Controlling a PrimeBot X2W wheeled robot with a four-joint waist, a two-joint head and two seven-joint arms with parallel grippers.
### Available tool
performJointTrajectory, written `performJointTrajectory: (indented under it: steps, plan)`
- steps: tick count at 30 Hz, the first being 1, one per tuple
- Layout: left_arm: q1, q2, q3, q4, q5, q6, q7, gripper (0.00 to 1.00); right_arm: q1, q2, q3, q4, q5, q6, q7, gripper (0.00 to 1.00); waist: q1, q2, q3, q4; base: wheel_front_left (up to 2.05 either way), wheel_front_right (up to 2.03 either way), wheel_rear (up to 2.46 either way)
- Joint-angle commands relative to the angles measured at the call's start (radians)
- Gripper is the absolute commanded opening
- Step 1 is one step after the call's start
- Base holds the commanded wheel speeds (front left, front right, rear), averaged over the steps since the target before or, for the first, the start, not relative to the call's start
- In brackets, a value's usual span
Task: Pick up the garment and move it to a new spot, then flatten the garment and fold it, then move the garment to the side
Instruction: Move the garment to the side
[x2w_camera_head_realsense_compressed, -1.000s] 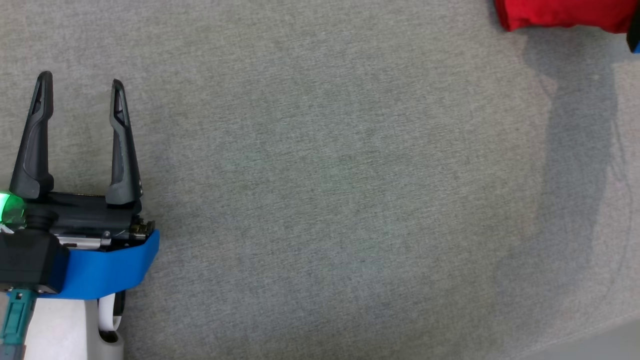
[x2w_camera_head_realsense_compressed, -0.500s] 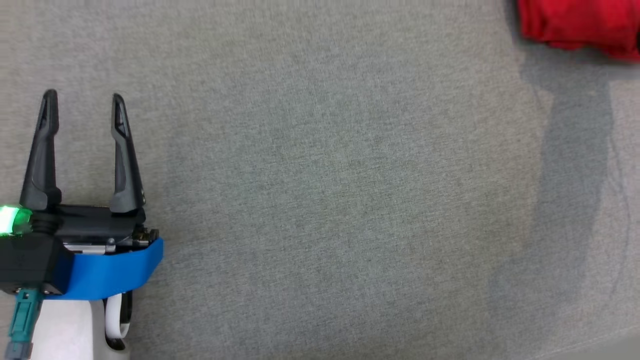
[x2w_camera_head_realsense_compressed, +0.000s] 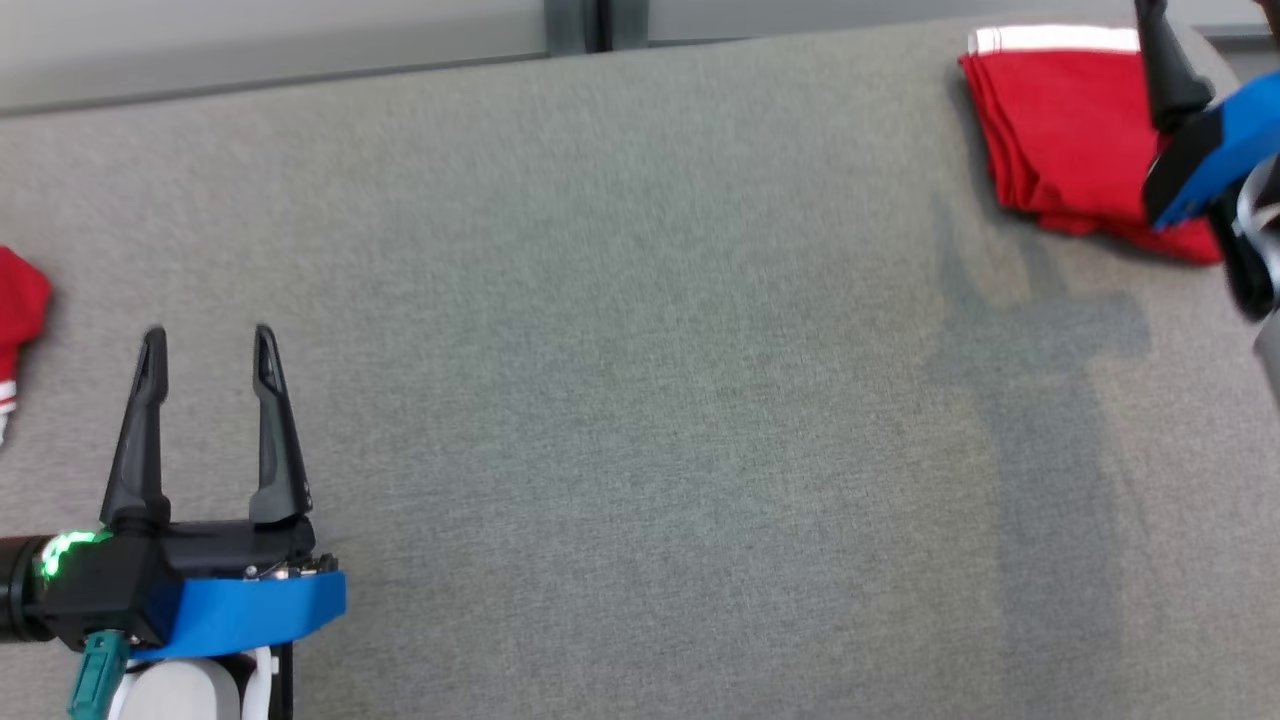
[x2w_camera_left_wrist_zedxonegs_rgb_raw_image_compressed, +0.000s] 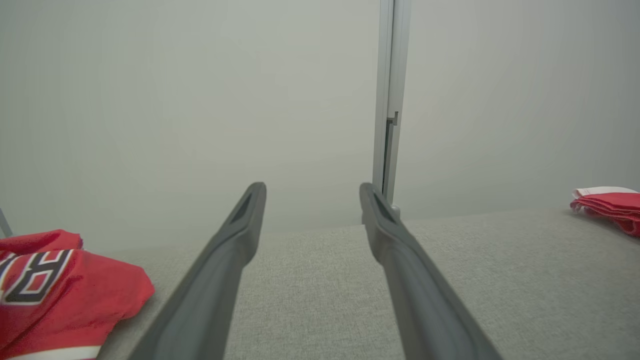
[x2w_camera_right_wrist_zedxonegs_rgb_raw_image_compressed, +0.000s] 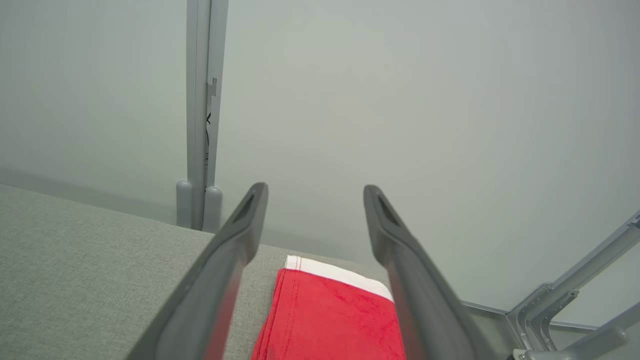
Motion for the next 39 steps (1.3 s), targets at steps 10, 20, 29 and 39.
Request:
performJointTrajectory:
  steps: [10, 20, 29, 39]
  plan:
    - [0.099, -0.024, 0.019, 0.059, -0.014, -0.005, -0.003, 1.00, 0.383, 0.120, -0.151, -0.302, -0.021, 0.000, -0.003, 1.00, 0.0003, 0.0002, -0.146, 0.037, 0.00, 0.00, 0.00]
    - [0.129, -0.041, 0.009, 0.119, -0.023, -0.013, -0.003, 1.00, 0.690, 0.211, -0.244, -0.468, -0.038, 0.000, -0.003, 1.00, 0.0003, 0.0002, -0.232, 0.080, 0.00, 0.00, 0.00]
    - [0.142, -0.047, 0.017, 0.183, -0.029, -0.026, -0.003, 1.00, 0.911, 0.282, -0.319, -0.583, -0.097, 0.000, -0.004, 1.00, 0.0003, 0.0002, -0.268, 0.103, 0.00, 0.00, 0.00]
    - [0.143, -0.051, 0.031, 0.236, -0.026, -0.025, -0.003, 1.00, 1.029, 0.345, -0.393, -0.656, -0.183, 0.000, -0.004, 1.00, 0.0003, 0.0002, -0.286, 0.113, 0.00, 0.00, 0.00]
